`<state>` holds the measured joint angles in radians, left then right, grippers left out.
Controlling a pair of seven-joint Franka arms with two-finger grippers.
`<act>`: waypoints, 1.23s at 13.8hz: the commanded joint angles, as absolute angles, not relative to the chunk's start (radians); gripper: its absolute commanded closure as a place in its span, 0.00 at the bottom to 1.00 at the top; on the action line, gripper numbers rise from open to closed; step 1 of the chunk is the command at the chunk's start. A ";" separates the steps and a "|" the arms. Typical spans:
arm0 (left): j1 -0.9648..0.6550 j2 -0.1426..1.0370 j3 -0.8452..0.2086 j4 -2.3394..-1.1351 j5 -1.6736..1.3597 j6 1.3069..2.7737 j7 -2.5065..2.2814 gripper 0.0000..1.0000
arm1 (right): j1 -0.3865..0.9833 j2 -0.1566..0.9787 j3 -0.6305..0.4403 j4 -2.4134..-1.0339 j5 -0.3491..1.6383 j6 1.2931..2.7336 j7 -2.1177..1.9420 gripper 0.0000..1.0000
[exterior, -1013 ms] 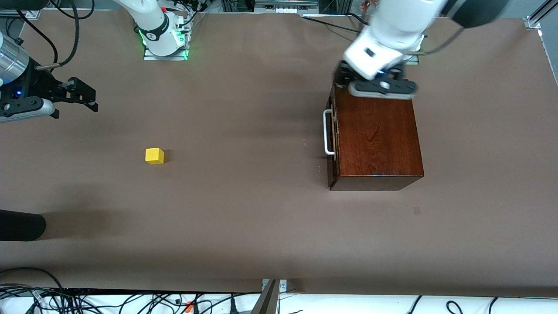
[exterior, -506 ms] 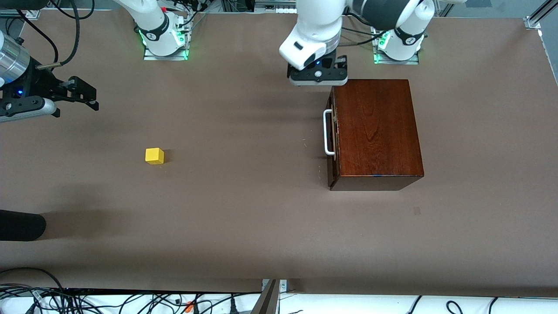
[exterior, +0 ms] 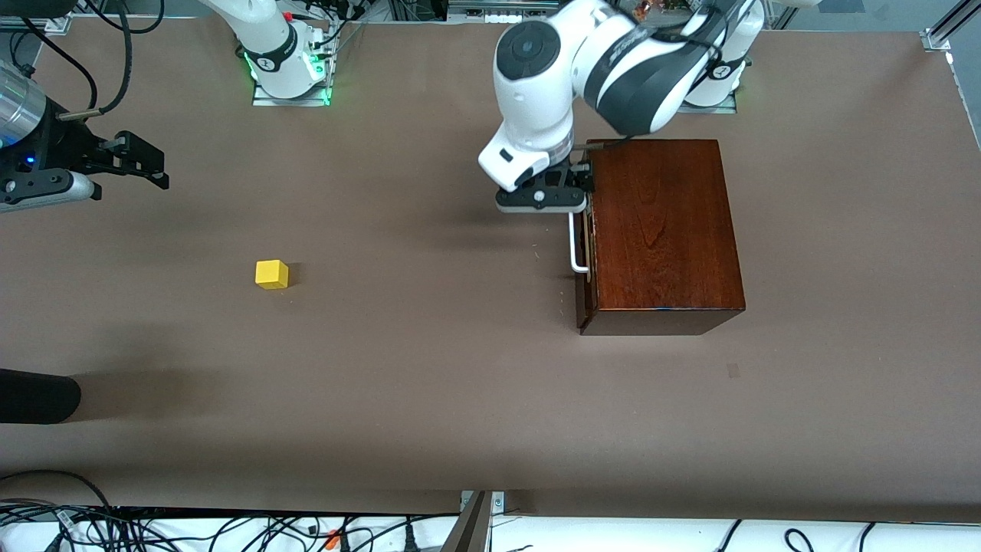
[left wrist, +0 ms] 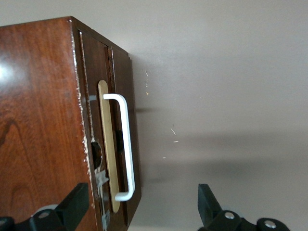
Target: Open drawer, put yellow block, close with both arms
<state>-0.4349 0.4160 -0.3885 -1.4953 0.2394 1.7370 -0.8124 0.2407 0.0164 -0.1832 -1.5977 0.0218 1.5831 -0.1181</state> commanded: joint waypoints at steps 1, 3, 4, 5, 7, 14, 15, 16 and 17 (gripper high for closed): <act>-0.448 0.443 -0.379 -1.503 0.288 1.762 -0.818 0.00 | 0.238 0.017 -0.184 -1.582 0.031 1.562 -0.120 0.00; -0.446 0.451 -0.377 -1.551 0.313 1.813 -0.822 0.00 | 0.238 0.017 -0.184 -1.582 0.031 1.563 -0.121 0.00; -0.446 0.453 -0.377 -1.568 0.313 1.831 -0.822 0.00 | 0.238 0.017 -0.184 -1.582 0.032 1.565 -0.121 0.00; -0.446 0.459 -0.377 -1.572 0.324 1.835 -0.822 0.00 | 0.238 0.017 -0.184 -1.582 0.032 1.565 -0.120 0.00; -0.445 0.491 -0.377 -1.572 0.342 1.836 -0.836 0.00 | 0.238 0.017 -0.183 -1.580 0.031 1.566 -0.120 0.00; -0.445 0.554 -0.376 -1.572 0.385 1.845 -0.883 0.00 | 0.238 0.018 -0.183 -1.580 0.032 1.572 -0.120 0.00; -0.443 0.557 -0.374 -1.572 0.385 1.856 -0.885 0.00 | 0.238 0.018 -0.183 -1.580 0.032 1.572 -0.120 0.00; -0.440 0.563 -0.373 -1.574 0.385 1.864 -0.887 0.00 | 0.238 0.018 -0.183 -1.580 0.032 1.572 -0.120 0.00; -0.440 0.568 -0.371 -1.574 0.385 1.864 -0.903 0.00 | 0.238 0.018 -0.184 -1.580 0.032 1.572 -0.120 0.00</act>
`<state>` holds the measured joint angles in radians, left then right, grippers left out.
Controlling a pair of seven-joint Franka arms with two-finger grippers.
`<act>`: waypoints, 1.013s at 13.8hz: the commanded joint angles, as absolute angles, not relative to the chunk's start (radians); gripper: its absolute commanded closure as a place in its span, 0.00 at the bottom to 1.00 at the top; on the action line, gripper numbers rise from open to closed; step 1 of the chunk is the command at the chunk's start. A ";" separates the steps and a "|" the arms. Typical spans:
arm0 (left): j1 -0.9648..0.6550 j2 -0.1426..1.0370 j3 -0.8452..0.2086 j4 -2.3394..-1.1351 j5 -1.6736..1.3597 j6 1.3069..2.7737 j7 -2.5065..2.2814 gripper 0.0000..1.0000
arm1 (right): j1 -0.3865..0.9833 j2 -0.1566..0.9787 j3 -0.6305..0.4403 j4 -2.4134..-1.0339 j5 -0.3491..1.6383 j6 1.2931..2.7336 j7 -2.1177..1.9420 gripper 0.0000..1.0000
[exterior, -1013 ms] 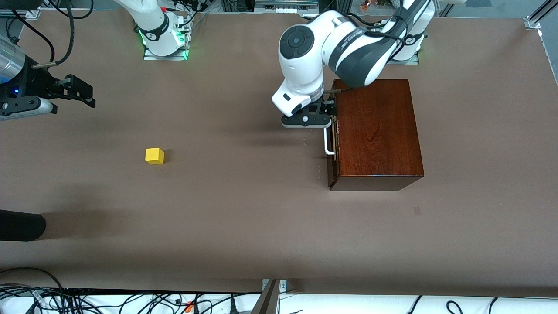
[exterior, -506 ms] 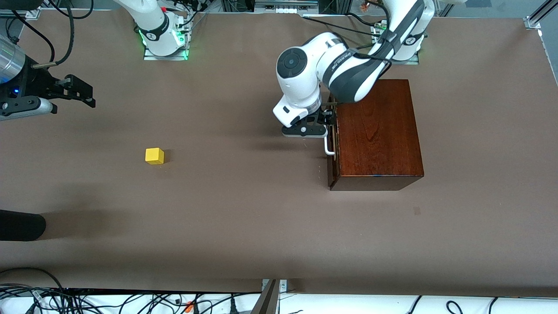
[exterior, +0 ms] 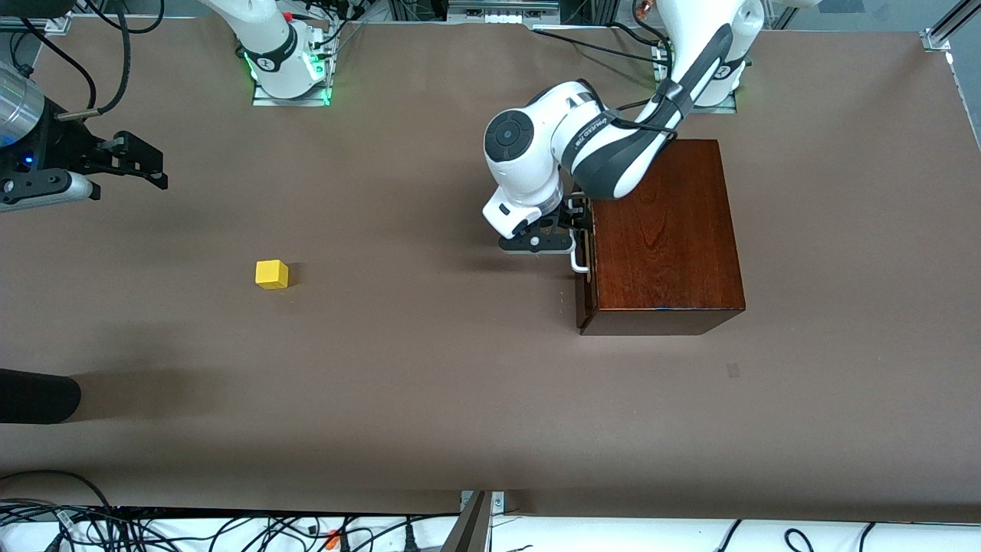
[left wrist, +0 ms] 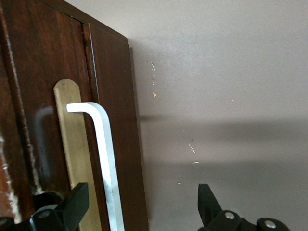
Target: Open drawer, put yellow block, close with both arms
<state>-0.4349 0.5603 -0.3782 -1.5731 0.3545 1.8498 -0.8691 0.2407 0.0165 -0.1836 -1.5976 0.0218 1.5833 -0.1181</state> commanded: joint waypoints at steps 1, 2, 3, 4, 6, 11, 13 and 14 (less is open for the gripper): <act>-0.439 0.577 -0.370 -1.572 0.385 1.867 -0.920 0.00 | 0.238 0.018 -0.183 -1.580 0.032 1.572 -0.121 0.00; -0.440 0.584 -0.370 -1.572 0.387 1.874 -0.934 0.00 | 0.238 0.020 -0.184 -1.580 0.032 1.574 -0.120 0.00; -0.443 0.591 -0.370 -1.572 0.387 1.878 -0.943 0.00 | 0.238 0.020 -0.184 -1.580 0.032 1.574 -0.120 0.00; -0.443 0.594 -0.370 -1.572 0.391 1.879 -0.945 0.00 | 0.238 0.020 -0.184 -1.580 0.032 1.574 -0.120 0.00; -0.449 0.606 -0.370 -1.572 0.402 1.879 -0.962 0.00 | 0.238 0.020 -0.184 -1.580 0.032 1.574 -0.120 0.00; -0.454 0.607 -0.373 -1.559 0.420 1.879 -0.965 0.00 | 0.238 0.021 -0.183 -1.578 0.025 1.574 -0.120 0.00; -0.457 0.617 -0.374 -1.552 0.419 1.881 -0.965 0.00 | 0.241 0.021 -0.183 -1.578 0.021 1.577 -0.118 0.00; -0.468 0.626 -0.374 -1.549 0.419 1.887 -0.965 0.00 | 0.241 0.023 -0.183 -1.578 0.021 1.580 -0.118 0.00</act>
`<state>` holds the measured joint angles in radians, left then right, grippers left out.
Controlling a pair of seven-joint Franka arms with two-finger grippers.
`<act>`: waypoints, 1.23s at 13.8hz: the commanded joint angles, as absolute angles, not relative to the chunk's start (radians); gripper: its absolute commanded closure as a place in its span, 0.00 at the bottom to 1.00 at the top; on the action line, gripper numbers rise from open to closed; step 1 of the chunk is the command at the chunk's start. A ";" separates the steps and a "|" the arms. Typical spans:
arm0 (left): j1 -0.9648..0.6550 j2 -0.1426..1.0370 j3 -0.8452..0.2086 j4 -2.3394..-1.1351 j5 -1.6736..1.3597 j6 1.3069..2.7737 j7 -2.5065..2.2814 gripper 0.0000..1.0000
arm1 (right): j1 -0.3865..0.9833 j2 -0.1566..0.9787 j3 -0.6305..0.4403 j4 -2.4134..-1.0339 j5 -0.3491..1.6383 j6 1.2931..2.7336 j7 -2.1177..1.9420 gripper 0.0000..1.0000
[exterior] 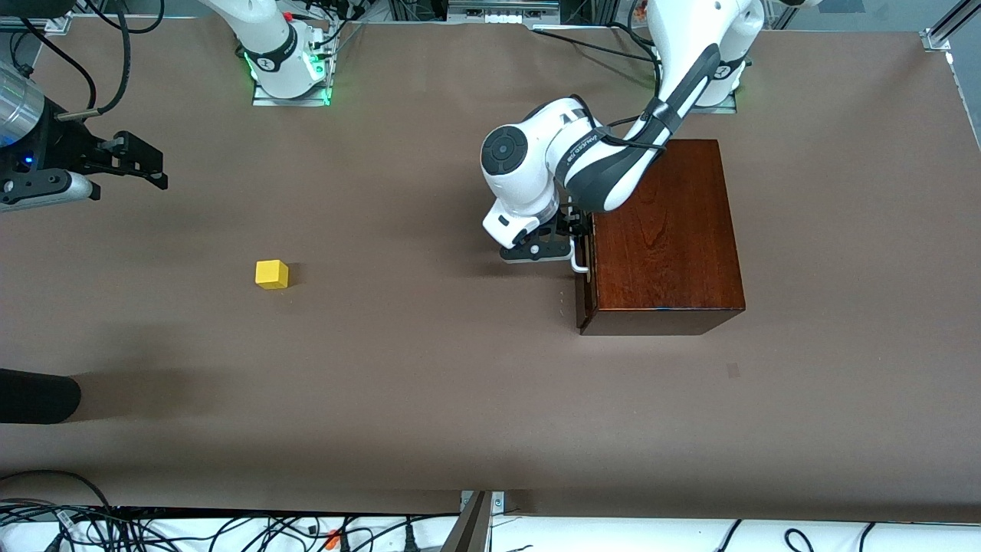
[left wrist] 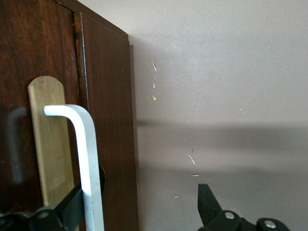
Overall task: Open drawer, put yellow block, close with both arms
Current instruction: 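Pull the drawer open with the left gripper while the right gripper reaches the cube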
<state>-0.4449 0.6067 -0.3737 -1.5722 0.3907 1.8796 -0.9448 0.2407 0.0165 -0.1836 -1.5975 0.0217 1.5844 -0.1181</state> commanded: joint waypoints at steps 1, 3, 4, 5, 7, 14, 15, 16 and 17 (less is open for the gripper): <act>-0.475 0.629 -0.374 -1.540 0.420 1.904 -0.966 0.00 | 0.241 0.023 -0.183 -1.578 0.020 1.582 -0.118 0.00; -0.482 0.643 -0.374 -1.532 0.416 1.907 -0.968 0.00 | 0.241 0.023 -0.183 -1.578 0.017 1.580 -0.111 0.00; -0.482 0.649 -0.374 -1.531 0.410 1.907 -0.974 0.00 | 0.239 0.023 -0.183 -1.578 0.020 1.582 -0.110 0.00; -0.494 0.655 -0.374 -1.522 0.407 1.907 -0.988 0.00 | 0.239 0.023 -0.183 -1.578 0.018 1.582 -0.112 0.00; -0.509 0.682 -0.374 -1.480 0.402 1.907 -1.015 0.00 | 0.239 0.023 -0.183 -1.578 0.020 1.585 -0.112 0.00; -0.548 0.733 -0.376 -1.401 0.400 1.907 -1.042 0.00 | 0.233 0.034 -0.183 -1.578 0.037 1.611 -0.118 0.00; -0.554 0.742 -0.376 -1.387 0.400 1.907 -1.048 0.00 | 0.241 0.034 -0.180 -1.578 0.037 1.612 -0.118 0.00; -0.561 0.750 -0.376 -1.373 0.400 1.907 -1.054 0.00 | 0.242 0.034 -0.178 -1.578 0.034 1.611 -0.120 0.00; -0.563 0.758 -0.376 -1.367 0.400 1.907 -1.055 0.00 | 0.242 0.038 -0.178 -1.580 0.031 1.612 -0.118 0.00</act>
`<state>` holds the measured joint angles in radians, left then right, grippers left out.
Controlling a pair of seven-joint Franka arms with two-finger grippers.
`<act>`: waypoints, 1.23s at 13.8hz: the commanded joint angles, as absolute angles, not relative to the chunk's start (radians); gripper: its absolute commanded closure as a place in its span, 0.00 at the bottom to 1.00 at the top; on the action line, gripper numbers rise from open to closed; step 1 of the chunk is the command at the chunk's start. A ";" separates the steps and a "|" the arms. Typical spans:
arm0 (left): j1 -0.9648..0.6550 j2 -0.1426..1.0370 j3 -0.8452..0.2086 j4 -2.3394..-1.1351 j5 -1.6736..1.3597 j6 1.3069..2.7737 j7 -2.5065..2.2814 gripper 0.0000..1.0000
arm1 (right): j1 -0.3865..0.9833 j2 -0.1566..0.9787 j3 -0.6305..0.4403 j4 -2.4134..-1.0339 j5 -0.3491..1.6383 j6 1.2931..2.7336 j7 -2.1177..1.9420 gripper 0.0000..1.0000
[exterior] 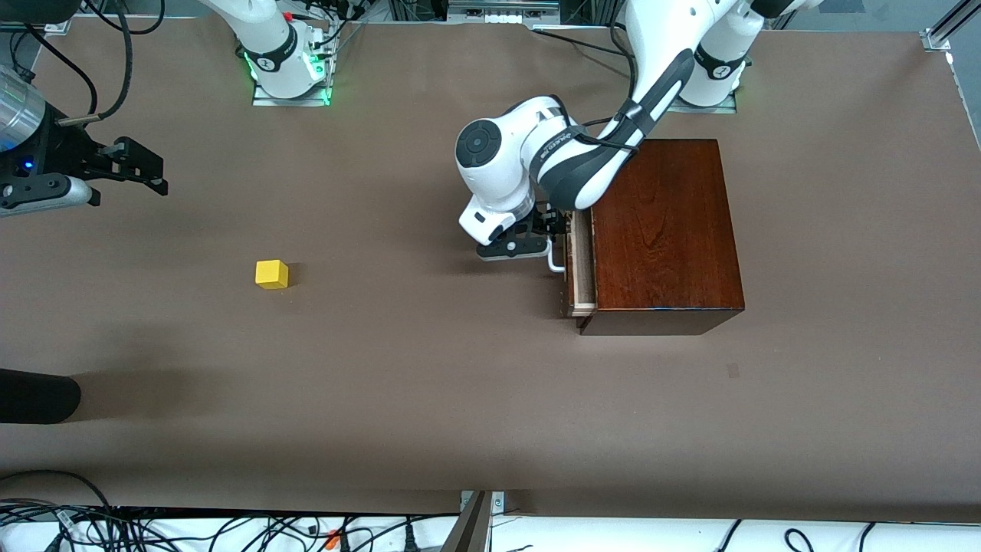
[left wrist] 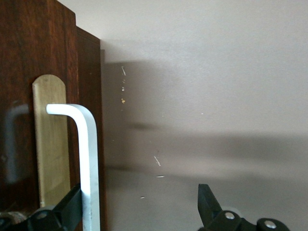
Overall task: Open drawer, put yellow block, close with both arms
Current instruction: 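Pull the drawer open with the left gripper while the right gripper reaches the cube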
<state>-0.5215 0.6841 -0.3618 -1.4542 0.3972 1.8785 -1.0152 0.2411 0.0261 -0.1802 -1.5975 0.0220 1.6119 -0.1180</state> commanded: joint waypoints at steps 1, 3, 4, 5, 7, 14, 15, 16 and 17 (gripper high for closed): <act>-0.568 0.759 -0.376 -1.365 0.400 1.907 -1.060 0.00 | 0.241 0.049 -0.179 -1.578 0.026 1.617 -0.117 0.00; -0.578 0.764 -0.374 -1.344 0.400 1.907 -1.068 0.00 | 0.238 0.060 -0.179 -1.582 0.035 1.641 -0.109 0.00; -0.586 0.778 -0.374 -1.323 0.399 1.904 -1.071 0.00 | 0.239 0.090 -0.179 -1.582 0.034 1.634 -0.118 0.00; -0.591 0.787 -0.374 -1.310 0.399 1.904 -1.081 0.00 | 0.244 0.115 -0.178 -1.578 0.032 1.631 -0.121 0.00; -0.601 0.792 -0.374 -1.305 0.399 1.905 -1.085 0.00 | 0.245 0.123 -0.173 -1.578 0.023 1.644 -0.120 0.00; -0.644 0.830 -0.373 -1.227 0.379 1.904 -1.106 0.00 | 0.245 0.256 -0.173 -1.592 0.038 1.672 -0.117 0.00; -0.649 0.833 -0.374 -1.220 0.379 1.904 -1.108 0.00 | 0.245 0.274 -0.172 -1.607 0.058 1.698 -0.117 0.00; -0.653 0.836 -0.373 -1.209 0.379 1.904 -1.108 0.00 | 0.245 0.275 -0.173 -1.646 0.083 1.735 -0.117 0.00; -0.655 0.839 -0.373 -1.203 0.379 1.904 -1.114 0.00 | 0.245 0.272 -0.172 -1.688 0.089 1.776 -0.117 0.00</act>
